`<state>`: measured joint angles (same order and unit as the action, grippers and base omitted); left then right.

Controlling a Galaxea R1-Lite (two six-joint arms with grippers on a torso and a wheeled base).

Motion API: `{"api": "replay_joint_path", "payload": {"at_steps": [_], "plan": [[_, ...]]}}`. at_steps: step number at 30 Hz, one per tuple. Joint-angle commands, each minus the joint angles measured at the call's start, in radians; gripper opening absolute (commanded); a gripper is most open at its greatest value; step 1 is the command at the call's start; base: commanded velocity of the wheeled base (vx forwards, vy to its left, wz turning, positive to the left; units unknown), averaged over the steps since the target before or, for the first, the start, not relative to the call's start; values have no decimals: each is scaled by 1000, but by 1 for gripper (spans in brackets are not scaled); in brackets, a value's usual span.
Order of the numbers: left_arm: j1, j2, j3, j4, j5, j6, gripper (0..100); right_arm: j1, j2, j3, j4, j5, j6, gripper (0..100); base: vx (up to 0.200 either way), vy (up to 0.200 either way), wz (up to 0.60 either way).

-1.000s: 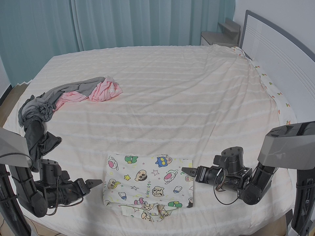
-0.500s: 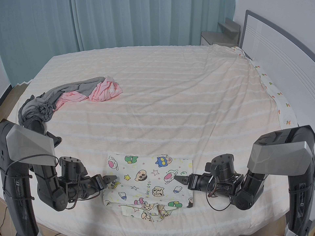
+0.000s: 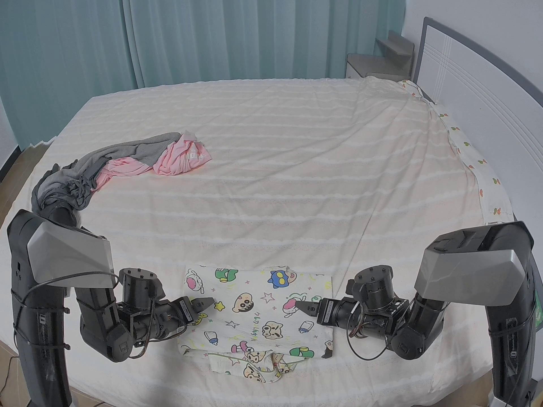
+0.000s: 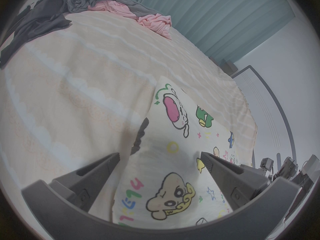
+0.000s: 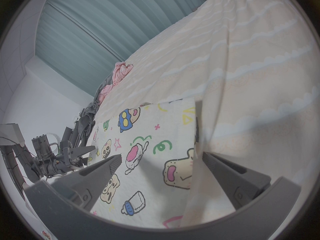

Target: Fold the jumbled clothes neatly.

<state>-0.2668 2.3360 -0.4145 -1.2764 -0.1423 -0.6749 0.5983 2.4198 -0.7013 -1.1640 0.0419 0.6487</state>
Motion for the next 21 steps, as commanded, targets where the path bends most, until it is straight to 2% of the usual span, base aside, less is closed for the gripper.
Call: {"api": "replay_joint_path", "payload": {"at_steps": [1, 16, 17, 21], "plan": [[-2, 13, -17, -3, 3, 0, 100, 3, 25, -30, 9, 1, 0, 100, 0, 0, 0], [-20, 13, -14, -20, 6, -8, 100, 40, 45, -67, 10, 1, 2, 100, 0, 0, 0], [-20, 13, -12, -21, 6, -8, 0, 40, 45, -67, 12, 3, 2, 0, 0, 0, 0], [-20, 13, -3, -23, 4, -3, 0, 41, 51, -66, 9, 3, 2, 0, 0, 0, 0]]}}
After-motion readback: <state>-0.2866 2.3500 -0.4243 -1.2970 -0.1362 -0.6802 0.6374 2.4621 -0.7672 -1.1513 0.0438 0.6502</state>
